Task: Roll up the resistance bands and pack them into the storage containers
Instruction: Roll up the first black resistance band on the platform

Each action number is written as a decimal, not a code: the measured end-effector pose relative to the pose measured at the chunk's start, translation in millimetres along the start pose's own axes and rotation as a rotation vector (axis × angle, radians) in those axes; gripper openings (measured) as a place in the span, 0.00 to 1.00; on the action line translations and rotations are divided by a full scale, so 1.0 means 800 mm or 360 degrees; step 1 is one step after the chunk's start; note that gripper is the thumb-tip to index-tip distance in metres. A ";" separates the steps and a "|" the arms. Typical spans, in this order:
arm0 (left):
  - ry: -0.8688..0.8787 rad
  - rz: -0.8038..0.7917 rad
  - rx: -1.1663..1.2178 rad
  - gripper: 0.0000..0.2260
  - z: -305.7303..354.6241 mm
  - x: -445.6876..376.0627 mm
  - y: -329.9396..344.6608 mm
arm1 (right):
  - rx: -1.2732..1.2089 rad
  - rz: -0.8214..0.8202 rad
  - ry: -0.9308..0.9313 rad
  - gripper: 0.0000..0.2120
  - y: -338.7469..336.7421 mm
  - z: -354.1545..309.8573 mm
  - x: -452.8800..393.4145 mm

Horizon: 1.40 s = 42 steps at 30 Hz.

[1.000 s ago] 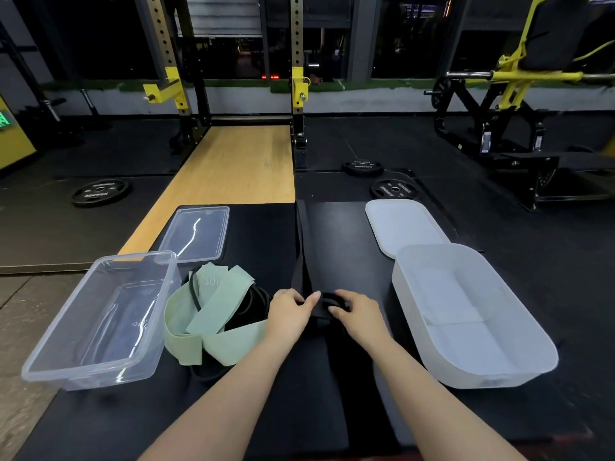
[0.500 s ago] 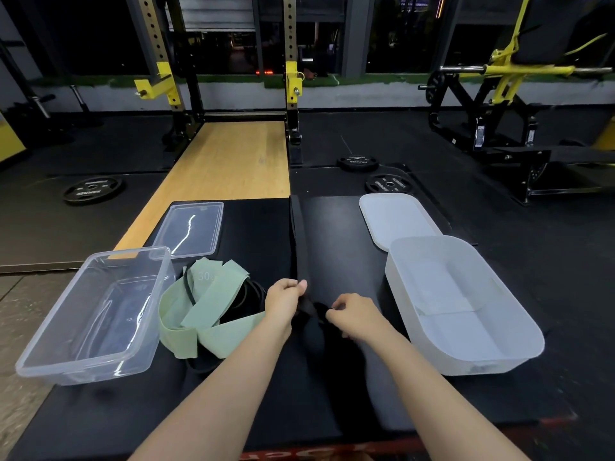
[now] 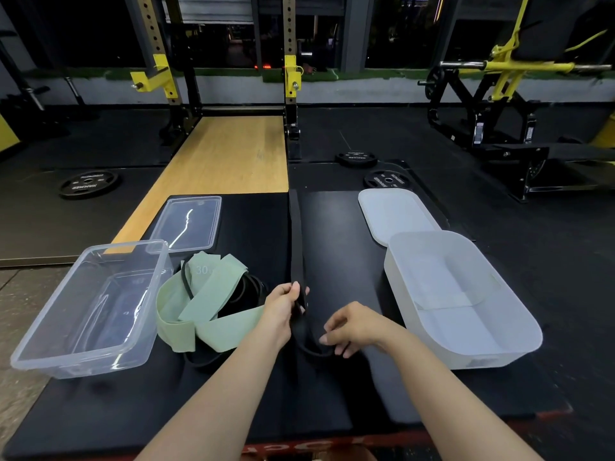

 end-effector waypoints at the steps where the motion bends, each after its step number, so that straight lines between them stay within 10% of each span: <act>1: -0.0005 -0.0006 -0.0017 0.08 -0.001 0.001 0.000 | -0.0071 -0.0070 -0.0001 0.06 0.000 -0.001 0.004; 18: -0.0080 -0.0273 -0.0091 0.10 -0.016 0.023 -0.004 | -0.0154 -0.0023 -0.0378 0.14 0.008 -0.013 0.025; 30: -0.0079 -0.0022 -0.0209 0.04 -0.018 0.020 -0.012 | -0.0435 -0.0145 -0.0272 0.08 0.013 -0.001 0.020; 42: -0.0203 -0.0185 0.0330 0.16 -0.008 0.031 0.002 | -0.0845 -0.0378 -0.0169 0.19 0.031 0.020 0.012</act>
Point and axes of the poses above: each hand's wrist, its own x-axis away from the middle knuckle, its own y-axis out of the palm, z = x × y, the point moved 3 cm from there along -x, towards the middle knuckle, and after that the axes turned 1 degree about -z, right-handed, at the moved point
